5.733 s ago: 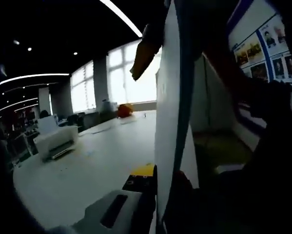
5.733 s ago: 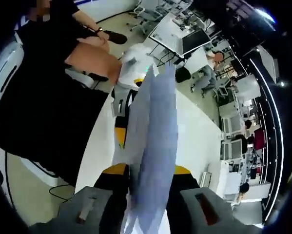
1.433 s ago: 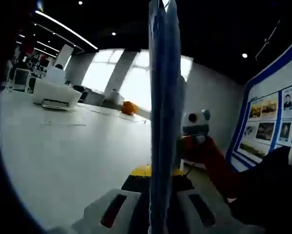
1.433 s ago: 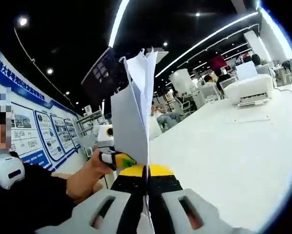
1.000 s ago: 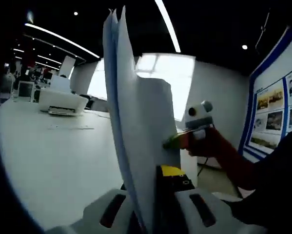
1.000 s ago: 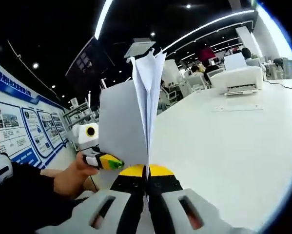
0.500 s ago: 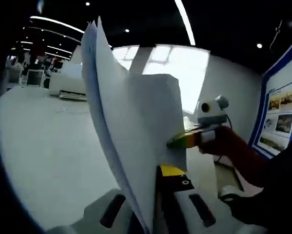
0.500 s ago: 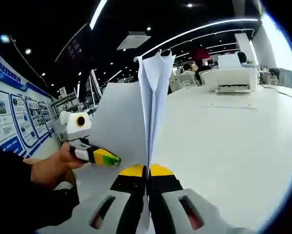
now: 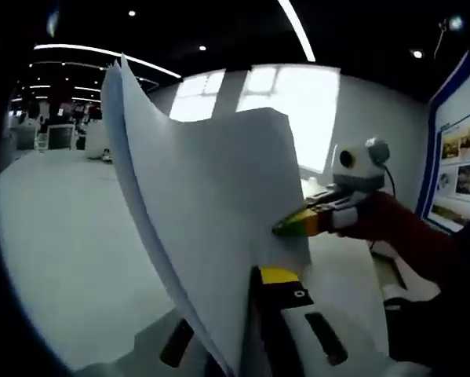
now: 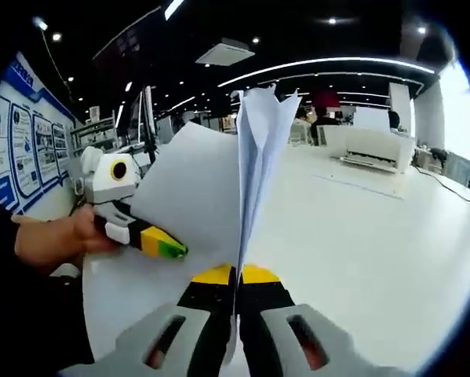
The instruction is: Organize the stack of printing papers by aligning and flattening the scattered papers on the table
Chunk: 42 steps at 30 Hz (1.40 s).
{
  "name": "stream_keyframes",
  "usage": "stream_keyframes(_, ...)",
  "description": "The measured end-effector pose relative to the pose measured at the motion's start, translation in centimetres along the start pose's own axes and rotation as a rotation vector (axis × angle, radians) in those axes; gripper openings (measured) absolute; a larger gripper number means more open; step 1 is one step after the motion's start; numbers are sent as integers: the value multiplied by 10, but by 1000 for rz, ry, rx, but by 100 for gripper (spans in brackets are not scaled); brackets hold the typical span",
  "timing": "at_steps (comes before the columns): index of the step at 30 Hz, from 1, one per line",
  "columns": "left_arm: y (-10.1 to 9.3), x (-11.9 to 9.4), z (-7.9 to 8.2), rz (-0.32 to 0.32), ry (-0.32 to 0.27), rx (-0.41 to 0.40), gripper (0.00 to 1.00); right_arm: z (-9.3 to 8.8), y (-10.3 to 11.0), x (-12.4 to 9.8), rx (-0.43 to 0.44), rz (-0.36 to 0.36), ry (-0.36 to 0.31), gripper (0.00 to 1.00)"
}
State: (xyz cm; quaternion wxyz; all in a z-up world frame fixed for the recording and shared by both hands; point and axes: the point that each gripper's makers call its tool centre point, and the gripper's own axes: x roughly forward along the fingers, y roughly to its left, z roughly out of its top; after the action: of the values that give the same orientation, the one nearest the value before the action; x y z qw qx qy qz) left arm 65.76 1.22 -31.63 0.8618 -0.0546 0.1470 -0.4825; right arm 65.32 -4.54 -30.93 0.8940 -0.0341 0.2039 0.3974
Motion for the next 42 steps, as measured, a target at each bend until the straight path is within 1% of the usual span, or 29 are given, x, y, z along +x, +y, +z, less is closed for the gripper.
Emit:
stream_keyframes(2,1,3,-3,34,14,63,8,-5,-6,2,4,-11,8,0)
stream_keyframes(3,3,4,-5,65,21,118,9,-8,-8,3,9,-16,12,0)
stream_keyframes(4,3,5,-7,96,34,203,10,-11,-9,5,14,-20,15,0)
stream_keyframes(5,4,7,-8,110,47,268,11,-14,-11,6,15,-25,19,0)
stream_keyframes(6,3,8,-10,116,56,288,11,-17,-11,7,14,-30,20,0)
stream_keyframes(10,10,6,-10,120,56,254,11,-23,-15,11,38,-36,0,0)
stream_keyframes(12,9,2,-9,126,45,256,11,-24,-14,12,38,-37,0,0)
stream_keyframes(13,9,0,-9,125,41,252,11,-24,-13,12,29,-33,3,0)
stream_keyframes(14,8,0,-9,123,40,244,11,-24,-11,12,-7,-30,7,0)
stream_keyframes(16,6,-1,-9,124,38,247,11,-23,-9,11,-26,-29,10,0)
stream_keyframes(19,2,-4,-10,124,33,257,11,-23,-9,11,-23,-16,19,0)
stream_keyframes(21,-2,-8,-8,132,18,274,11,-23,-11,10,-18,-18,26,0)
stream_keyframes(23,-1,-8,-8,135,17,276,11,-25,-12,11,-21,-16,33,0)
stream_keyframes(26,3,-7,-8,138,20,259,12,-26,-14,11,-14,-20,44,0)
stream_keyframes(30,2,-8,-7,139,13,256,12,-28,-18,8,-5,-39,54,0)
stream_keyframes(32,0,-7,-10,125,27,253,10,-29,-18,8,8,-38,57,0)
stream_keyframes(36,-1,-4,-15,111,54,259,7,-32,-19,8,4,-48,76,0)
stream_keyframes(38,0,-3,-18,106,73,256,6,-38,-21,9,32,-62,96,3)
stream_keyframes(40,0,-3,-19,99,75,253,6,-39,-25,5,55,-75,80,7)
stream_keyframes(42,0,-2,-19,90,78,252,6,-40,-26,1,63,-78,80,11)
